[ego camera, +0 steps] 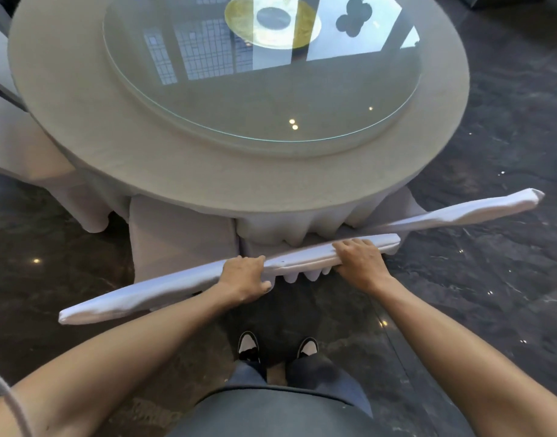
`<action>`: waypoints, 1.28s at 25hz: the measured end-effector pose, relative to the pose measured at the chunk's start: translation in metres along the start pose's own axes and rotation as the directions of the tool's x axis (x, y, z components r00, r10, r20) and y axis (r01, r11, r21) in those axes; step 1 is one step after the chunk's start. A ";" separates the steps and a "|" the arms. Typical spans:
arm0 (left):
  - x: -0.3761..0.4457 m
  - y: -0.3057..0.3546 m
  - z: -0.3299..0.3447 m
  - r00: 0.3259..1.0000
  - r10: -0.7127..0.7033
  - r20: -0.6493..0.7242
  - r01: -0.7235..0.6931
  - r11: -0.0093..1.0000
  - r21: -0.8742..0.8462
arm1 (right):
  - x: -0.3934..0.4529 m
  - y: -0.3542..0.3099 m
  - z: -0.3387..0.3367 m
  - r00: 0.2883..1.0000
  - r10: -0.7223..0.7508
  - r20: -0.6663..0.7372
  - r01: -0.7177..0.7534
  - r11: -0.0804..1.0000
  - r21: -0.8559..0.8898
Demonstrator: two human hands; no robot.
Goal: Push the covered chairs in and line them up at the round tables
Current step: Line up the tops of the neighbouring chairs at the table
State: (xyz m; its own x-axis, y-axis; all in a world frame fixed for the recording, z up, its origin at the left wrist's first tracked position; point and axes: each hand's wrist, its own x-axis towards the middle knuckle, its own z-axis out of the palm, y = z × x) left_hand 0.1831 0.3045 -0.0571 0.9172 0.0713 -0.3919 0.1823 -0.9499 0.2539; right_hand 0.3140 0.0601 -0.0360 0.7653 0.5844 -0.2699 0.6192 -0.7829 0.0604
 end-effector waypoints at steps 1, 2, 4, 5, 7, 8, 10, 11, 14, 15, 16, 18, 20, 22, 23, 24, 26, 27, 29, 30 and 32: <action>0.005 0.018 0.005 1.000 0.021 0.009 -0.020 0.998 -0.054 | -0.006 0.013 0.002 0.999 0.029 -0.033 -0.028 0.999 0.034; 0.008 0.034 0.010 1.000 0.020 0.020 -0.018 0.995 -0.100 | -0.011 0.024 0.004 0.996 0.052 -0.070 -0.047 0.996 0.073; 0.015 0.058 0.019 1.000 -0.020 -0.019 0.019 0.998 -0.056 | -0.020 0.046 0.008 0.987 0.077 -0.139 -0.056 0.987 0.148; 0.021 0.067 0.023 0.998 -0.029 -0.059 0.030 0.999 0.016 | -0.022 0.059 0.011 0.983 0.083 -0.163 -0.054 0.984 0.171; 0.030 0.084 0.027 0.994 -0.021 -0.109 0.028 0.998 0.063 | -0.023 0.088 0.018 0.981 0.087 -0.171 -0.053 0.980 0.192; 0.036 0.097 0.025 0.992 -0.012 -0.129 0.018 0.999 0.045 | -0.022 0.109 0.023 0.984 0.095 -0.153 -0.065 0.980 0.190; 0.051 0.129 0.022 0.984 0.010 -0.179 -0.008 1.000 0.015 | -0.017 0.153 0.032 0.987 0.123 -0.106 -0.107 0.984 0.139; 0.059 0.149 0.020 0.979 0.012 -0.204 -0.011 1.000 0.007 | -0.014 0.178 0.034 0.987 0.139 -0.086 -0.131 0.987 0.093; 0.088 0.210 0.016 0.967 -0.056 -0.250 0.057 0.998 -0.003 | -0.002 0.250 0.031 0.982 0.170 -0.086 -0.175 0.983 -0.059; 0.097 0.229 0.016 0.963 -0.078 -0.258 0.081 0.997 0.001 | 0.002 0.270 0.029 0.981 0.171 -0.091 -0.180 0.979 -0.099; 0.107 0.249 0.017 0.960 -0.100 -0.262 0.104 0.995 0.003 | 0.006 0.291 0.027 0.983 0.164 -0.087 -0.175 0.976 -0.129; 0.123 0.278 0.020 0.953 -0.152 -0.262 0.159 0.987 0.008 | 0.011 0.319 0.024 0.992 0.125 -0.031 -0.128 0.974 -0.185; 0.135 0.297 0.022 0.944 -0.215 -0.251 0.226 0.974 0.017 | 0.016 0.341 0.021 0.997 0.063 0.036 -0.054 0.971 -0.232; 0.141 0.303 0.023 0.935 -0.274 -0.224 0.285 0.958 0.018 | 0.022 0.354 0.015 0.998 0.030 0.056 -0.014 0.964 -0.265; 0.144 0.303 0.022 0.933 -0.293 -0.207 0.305 0.952 0.030 | 0.025 0.357 0.012 0.998 0.029 0.050 -0.014 0.962 -0.272; 0.147 0.304 0.022 0.936 -0.296 -0.187 0.311 0.949 0.051 | 0.028 0.359 0.011 0.998 0.035 0.054 -0.020 0.964 -0.267; 0.152 0.302 0.024 0.947 -0.280 -0.158 0.296 0.951 0.088 | 0.032 0.360 0.008 0.995 0.044 0.088 -0.019 0.965 -0.262; 0.152 0.302 0.026 0.946 -0.281 -0.161 0.298 0.949 0.099 | 0.033 0.359 0.007 0.995 0.028 0.100 0.000 0.964 -0.266; 0.156 0.301 0.023 0.943 -0.288 -0.165 0.308 0.945 0.110 | 0.036 0.359 0.002 0.991 -0.002 0.133 0.043 0.949 -0.311; 0.156 0.299 0.022 0.946 -0.284 -0.153 0.302 0.947 0.111 | 0.036 0.359 -0.003 0.988 -0.016 0.153 0.066 0.942 -0.329; 0.156 0.298 0.021 0.945 -0.270 -0.183 0.296 0.945 0.136 | 0.031 0.363 -0.003 0.985 -0.047 0.164 0.103 0.930 -0.352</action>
State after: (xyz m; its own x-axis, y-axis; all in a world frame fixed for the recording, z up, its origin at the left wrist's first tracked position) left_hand 0.3730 0.0258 -0.0615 0.8827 0.3795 -0.2773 0.3961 -0.9182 0.0040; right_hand 0.5632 -0.2058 -0.0193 0.6964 0.5774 -0.4261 0.7165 -0.5932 0.3671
